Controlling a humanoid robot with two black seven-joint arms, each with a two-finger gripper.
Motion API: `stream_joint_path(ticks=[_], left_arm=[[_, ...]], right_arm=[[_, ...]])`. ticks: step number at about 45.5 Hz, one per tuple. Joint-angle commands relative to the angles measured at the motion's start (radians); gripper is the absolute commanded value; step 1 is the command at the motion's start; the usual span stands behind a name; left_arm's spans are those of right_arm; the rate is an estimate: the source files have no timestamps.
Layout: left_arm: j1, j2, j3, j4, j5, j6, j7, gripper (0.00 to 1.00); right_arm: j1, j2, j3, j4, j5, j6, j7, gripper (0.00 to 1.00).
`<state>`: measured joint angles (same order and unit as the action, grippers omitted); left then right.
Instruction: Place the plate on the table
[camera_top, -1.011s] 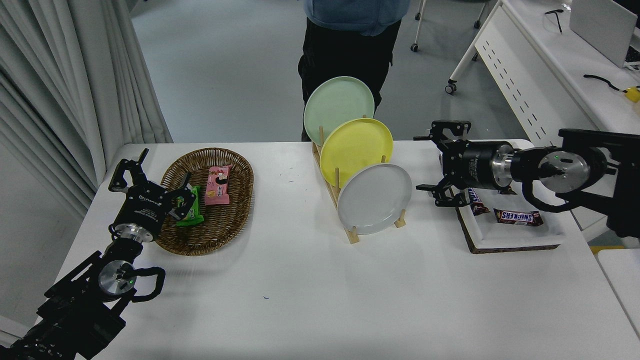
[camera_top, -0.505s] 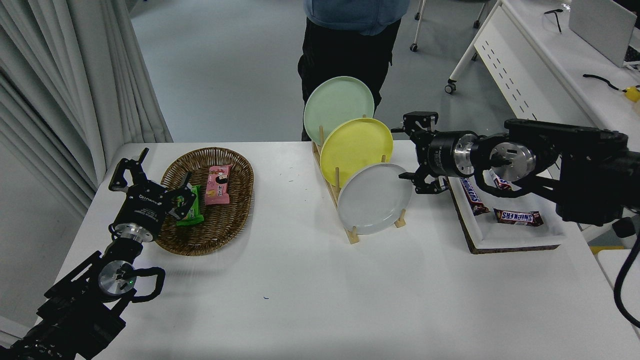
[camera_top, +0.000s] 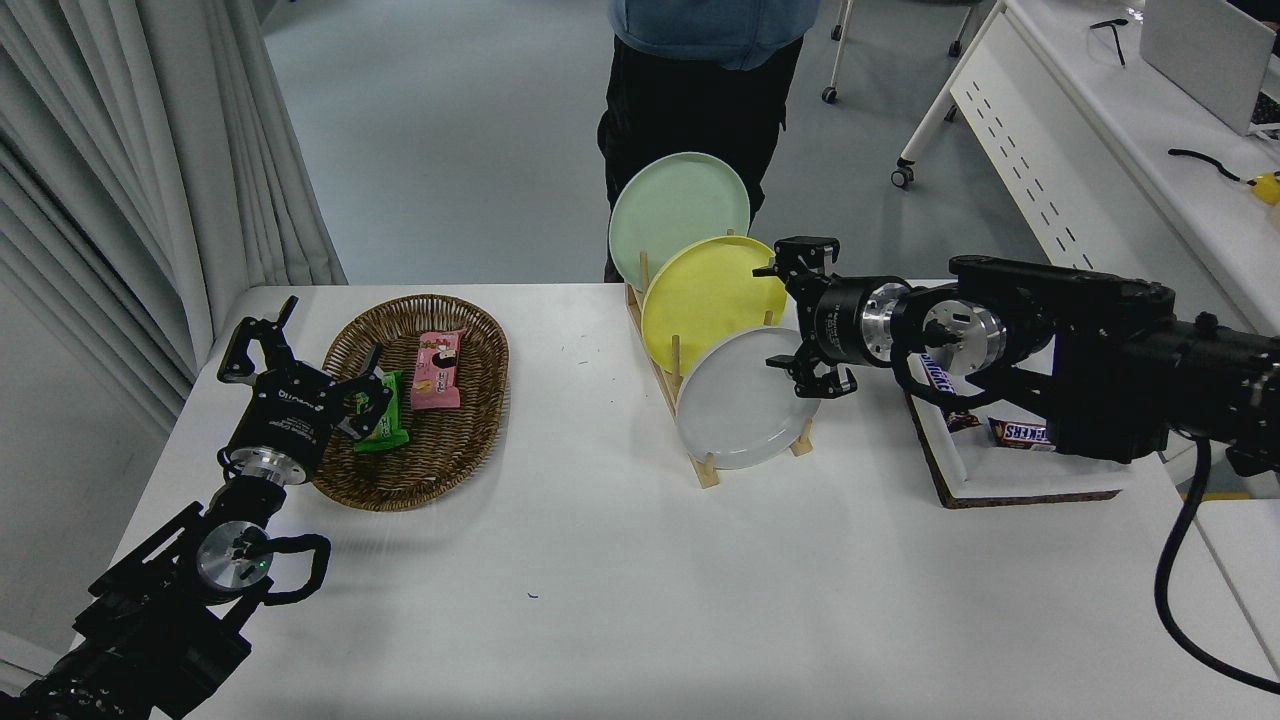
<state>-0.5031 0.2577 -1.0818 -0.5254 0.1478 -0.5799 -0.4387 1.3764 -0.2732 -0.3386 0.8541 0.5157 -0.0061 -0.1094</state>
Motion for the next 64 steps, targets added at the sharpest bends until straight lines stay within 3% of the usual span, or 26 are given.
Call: stream_joint_path(ticks=[1,7,15,40,64], left_arm=[[0.000,0.000,0.000,0.001,-0.001,0.000,0.000,1.00],[0.000,0.000,-0.001,0.001,-0.001,0.000,0.000,1.00],[0.000,0.000,0.000,0.001,-0.001,0.000,0.000,1.00],[0.000,0.000,0.000,-0.001,-0.001,0.000,0.000,1.00],[0.000,0.000,0.000,-0.001,-0.001,0.000,0.000,1.00]], right_arm=[[-0.017,0.009,0.020,-0.006,0.009,-0.009,-0.001,0.90],[-0.026,0.009,0.047,-0.006,0.007,-0.009,-0.001,0.73],[-0.031,0.009,0.063,-0.006,0.006,-0.011,-0.001,0.60],[-0.034,0.017,0.069,-0.007,0.029,-0.084,-0.026,0.60],[-0.034,0.016,0.089,-0.007,0.032,-0.094,-0.072,0.45]])
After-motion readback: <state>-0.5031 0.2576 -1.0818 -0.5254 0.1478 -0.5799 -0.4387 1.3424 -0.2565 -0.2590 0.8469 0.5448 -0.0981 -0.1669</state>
